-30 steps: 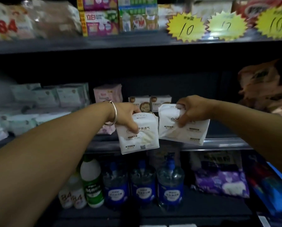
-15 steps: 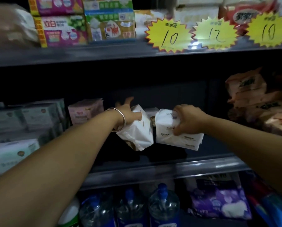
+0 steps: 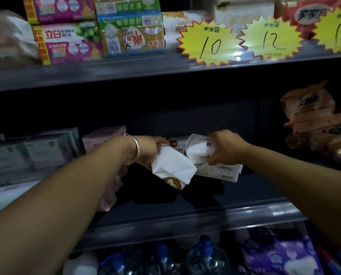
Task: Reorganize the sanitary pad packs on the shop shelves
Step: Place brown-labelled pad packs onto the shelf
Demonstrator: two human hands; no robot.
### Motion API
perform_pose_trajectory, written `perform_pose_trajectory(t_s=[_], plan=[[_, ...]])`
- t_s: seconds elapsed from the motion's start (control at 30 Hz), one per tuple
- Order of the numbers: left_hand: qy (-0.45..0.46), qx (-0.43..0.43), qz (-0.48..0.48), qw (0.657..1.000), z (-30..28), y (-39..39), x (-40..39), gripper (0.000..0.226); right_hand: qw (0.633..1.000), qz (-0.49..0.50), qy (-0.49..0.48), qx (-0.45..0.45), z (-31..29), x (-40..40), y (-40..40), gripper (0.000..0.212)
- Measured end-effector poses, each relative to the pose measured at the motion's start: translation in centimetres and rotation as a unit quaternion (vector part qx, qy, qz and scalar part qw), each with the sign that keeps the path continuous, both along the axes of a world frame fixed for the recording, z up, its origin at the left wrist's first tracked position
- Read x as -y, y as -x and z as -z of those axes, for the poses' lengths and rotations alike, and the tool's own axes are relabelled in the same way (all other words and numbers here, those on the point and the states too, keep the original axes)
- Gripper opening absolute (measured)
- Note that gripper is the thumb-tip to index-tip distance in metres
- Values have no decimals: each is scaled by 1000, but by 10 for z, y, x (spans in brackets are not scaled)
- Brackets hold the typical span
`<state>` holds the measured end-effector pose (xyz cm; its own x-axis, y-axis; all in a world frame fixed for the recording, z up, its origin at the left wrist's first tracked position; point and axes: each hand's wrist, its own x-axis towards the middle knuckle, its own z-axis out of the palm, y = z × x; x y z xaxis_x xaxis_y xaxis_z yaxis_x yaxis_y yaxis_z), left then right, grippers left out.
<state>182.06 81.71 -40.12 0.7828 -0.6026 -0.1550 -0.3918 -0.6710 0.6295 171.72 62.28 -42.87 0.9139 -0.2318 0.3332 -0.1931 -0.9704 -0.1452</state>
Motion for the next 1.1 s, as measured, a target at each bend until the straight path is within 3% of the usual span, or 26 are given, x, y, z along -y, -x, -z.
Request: perform_pose_trajectory(t_s=[0.17, 0.27, 0.37, 0.47, 0.57, 0.7, 0.9, 1.1], plan=[[-111, 121, 67, 984, -1, -14, -8, 92, 1000, 10, -15, -2, -1, 6, -12, 50], [-85, 157, 66, 982, 3, -18, -3, 80, 1000, 16, -11, -2, 1, 8, -18, 55], [-61, 131, 62, 988, 6, -21, 6, 66, 999, 31, -3, 8, 4, 10, -24, 63], [-151, 200, 71, 966, 13, -32, 18, 46, 999, 50, 0, 15, 9, 12, -34, 68], [-220, 286, 84, 929, 22, -41, 32, 41, 998, 66, 24, 3, 16, 17, -45, 71], [-208, 261, 98, 938, 31, -48, 52, 53, 995, 84, 47, -20, 26, 26, -51, 72], [-150, 137, 97, 974, 52, -60, 59, 102, 995, 87, 30, -34, 34, 37, -55, 61], [-110, 177, 63, 976, 49, -86, 46, 83, 997, 70, 25, -39, 31, 37, -64, 66]])
